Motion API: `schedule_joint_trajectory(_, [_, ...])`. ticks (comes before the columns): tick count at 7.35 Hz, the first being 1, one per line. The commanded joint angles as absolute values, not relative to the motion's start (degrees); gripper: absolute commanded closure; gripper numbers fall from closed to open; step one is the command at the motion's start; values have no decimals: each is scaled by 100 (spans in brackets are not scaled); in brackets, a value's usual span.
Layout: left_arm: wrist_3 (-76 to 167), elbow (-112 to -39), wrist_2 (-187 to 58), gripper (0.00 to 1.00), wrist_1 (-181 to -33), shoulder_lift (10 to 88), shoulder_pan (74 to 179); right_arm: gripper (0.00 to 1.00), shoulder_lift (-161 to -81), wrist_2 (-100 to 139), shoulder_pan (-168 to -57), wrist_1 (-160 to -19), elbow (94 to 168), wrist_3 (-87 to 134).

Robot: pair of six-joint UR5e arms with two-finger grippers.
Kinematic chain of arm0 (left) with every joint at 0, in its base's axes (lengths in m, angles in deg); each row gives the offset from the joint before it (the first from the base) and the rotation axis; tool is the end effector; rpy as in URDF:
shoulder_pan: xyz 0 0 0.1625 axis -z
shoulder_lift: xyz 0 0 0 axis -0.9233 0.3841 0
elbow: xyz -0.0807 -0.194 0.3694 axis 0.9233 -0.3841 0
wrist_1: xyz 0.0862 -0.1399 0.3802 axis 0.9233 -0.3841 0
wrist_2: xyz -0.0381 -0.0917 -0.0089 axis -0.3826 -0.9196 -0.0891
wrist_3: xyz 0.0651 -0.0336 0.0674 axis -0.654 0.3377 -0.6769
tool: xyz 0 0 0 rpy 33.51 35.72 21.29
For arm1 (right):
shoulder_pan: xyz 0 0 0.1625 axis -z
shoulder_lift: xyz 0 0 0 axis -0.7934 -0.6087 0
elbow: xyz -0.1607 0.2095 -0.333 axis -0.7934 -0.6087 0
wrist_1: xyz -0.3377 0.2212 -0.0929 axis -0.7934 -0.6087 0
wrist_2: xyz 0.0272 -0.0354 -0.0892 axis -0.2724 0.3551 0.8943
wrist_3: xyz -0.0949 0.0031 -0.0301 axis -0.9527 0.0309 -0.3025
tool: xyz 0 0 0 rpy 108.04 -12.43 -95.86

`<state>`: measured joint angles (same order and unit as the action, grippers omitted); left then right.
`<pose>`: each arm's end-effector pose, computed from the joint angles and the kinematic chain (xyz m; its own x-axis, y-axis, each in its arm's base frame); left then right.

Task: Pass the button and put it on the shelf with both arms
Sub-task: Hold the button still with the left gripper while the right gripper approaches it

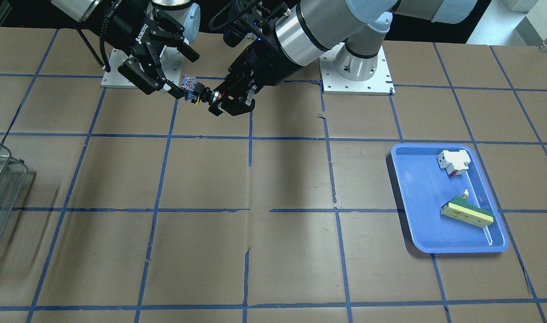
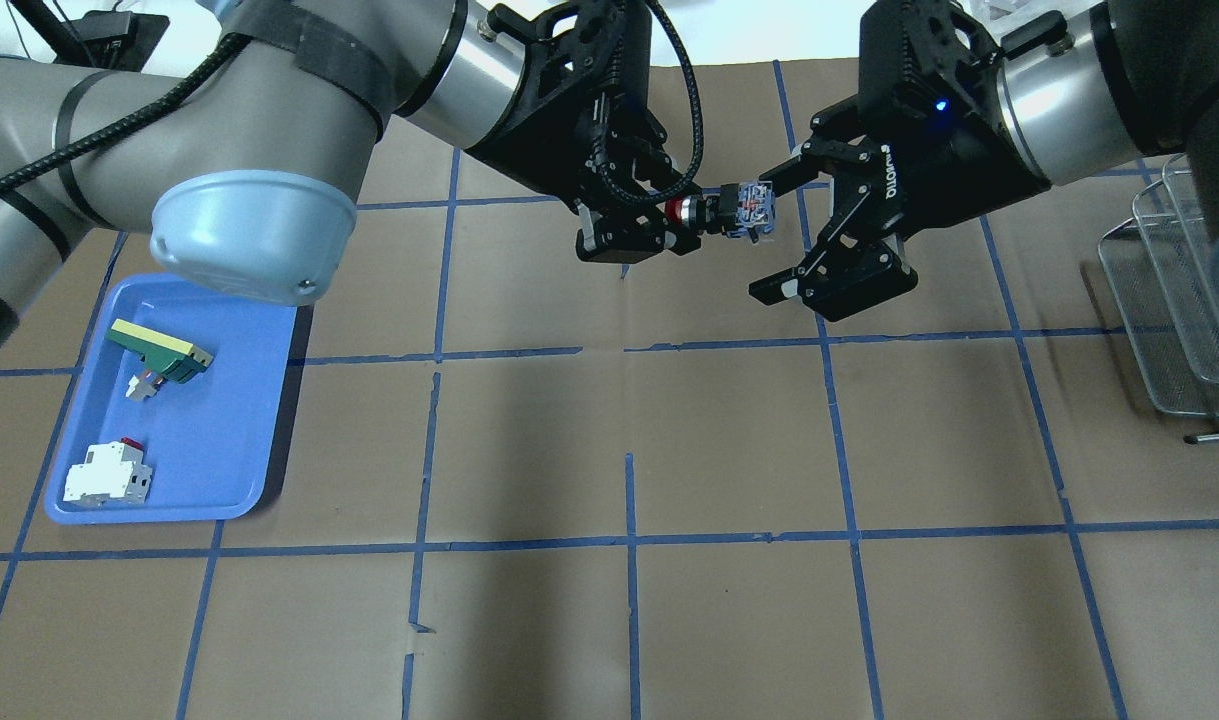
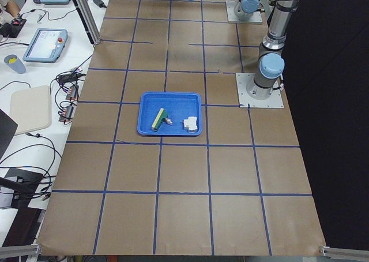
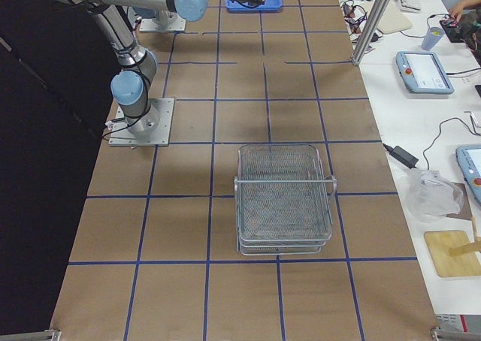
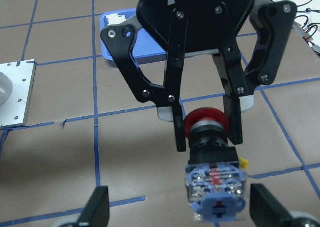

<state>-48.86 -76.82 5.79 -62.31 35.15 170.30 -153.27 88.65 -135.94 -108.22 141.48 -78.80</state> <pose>-0.3149 -0.4833 0.4777 0.0862 0.9941 -0.0655 0.7318 -0.1078 -0.6729 0.1541 -0.4302 0.4999 -0.1642 -0.9864 0.0114 -0.7112 0.1104 -0.6943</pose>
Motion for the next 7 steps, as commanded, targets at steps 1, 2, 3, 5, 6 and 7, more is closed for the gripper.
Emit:
schedule_joint_trajectory(1, [-4889,-7719,579,100,-6247,3403,17033,0,-15319,8884,-13600,-11141,14159,-8025])
schedule_joint_trajectory(2, [-4880,-7728,579,100,-6256,3367,17042,0,-15310,8875,-13600,-11141,14159,-8043])
schedule_joint_trajectory(3, [-4889,-7728,579,100,-6265,3358,17042,0,-15318,8866,-13600,-11141,14177,-8043])
schedule_joint_trajectory(5, [-4880,-7737,587,100,-6256,3341,17051,0,-15319,8735,-13618,-11150,14186,-8025])
schedule_joint_trajectory(6, [-4880,-7737,587,100,-6256,3314,17051,0,-15319,8717,-13618,-11150,14186,-8017])
schedule_joint_trajectory(7, [-4889,-7737,587,100,-6256,3314,17051,3,-15319,8708,-13618,-11150,14186,-8025])
